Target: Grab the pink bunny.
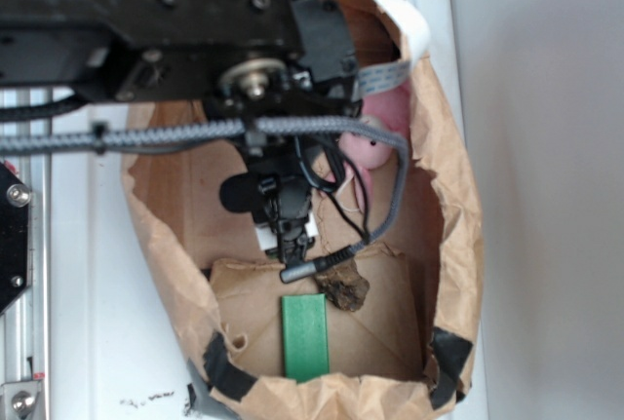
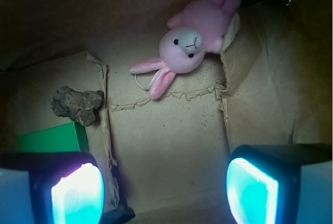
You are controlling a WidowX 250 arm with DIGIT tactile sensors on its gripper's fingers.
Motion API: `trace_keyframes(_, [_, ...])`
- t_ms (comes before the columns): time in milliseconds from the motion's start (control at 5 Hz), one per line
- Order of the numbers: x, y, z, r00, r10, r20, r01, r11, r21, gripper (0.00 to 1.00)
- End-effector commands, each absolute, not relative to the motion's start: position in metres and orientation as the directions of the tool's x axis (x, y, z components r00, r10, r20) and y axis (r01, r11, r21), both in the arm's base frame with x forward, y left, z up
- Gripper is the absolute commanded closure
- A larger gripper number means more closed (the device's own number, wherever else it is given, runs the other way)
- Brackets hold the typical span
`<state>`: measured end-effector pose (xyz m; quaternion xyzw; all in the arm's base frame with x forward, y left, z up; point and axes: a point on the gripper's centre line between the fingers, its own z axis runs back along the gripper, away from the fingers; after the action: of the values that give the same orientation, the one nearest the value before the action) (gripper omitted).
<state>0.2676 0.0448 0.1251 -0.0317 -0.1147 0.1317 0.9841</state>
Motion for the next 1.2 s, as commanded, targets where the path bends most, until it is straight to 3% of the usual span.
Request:
trace_keyframes(0, [0.305, 0.058, 0.126, 0.898, 0.356, 0.258, -0.348, 0.934, -0.076, 0.00])
trace_keyframes(200, [0.334, 0.062, 0.113, 0.835, 0.465, 0.294, -0.461, 0.883, -0.090, 0.00])
trace_keyframes(400, [0.340, 0.071, 0.101, 0.779, 0.529, 0.336, -0.517, 0.846, -0.133, 0.00])
trace_keyframes(800, [0.313, 0.074, 0.097, 0.709, 0.608, 0.358, -0.566, 0.793, -0.226, 0.00])
trace_keyframes(1000, [0.305, 0.073, 0.094, 0.711, 0.596, 0.373, -0.548, 0.802, -0.238, 0.00])
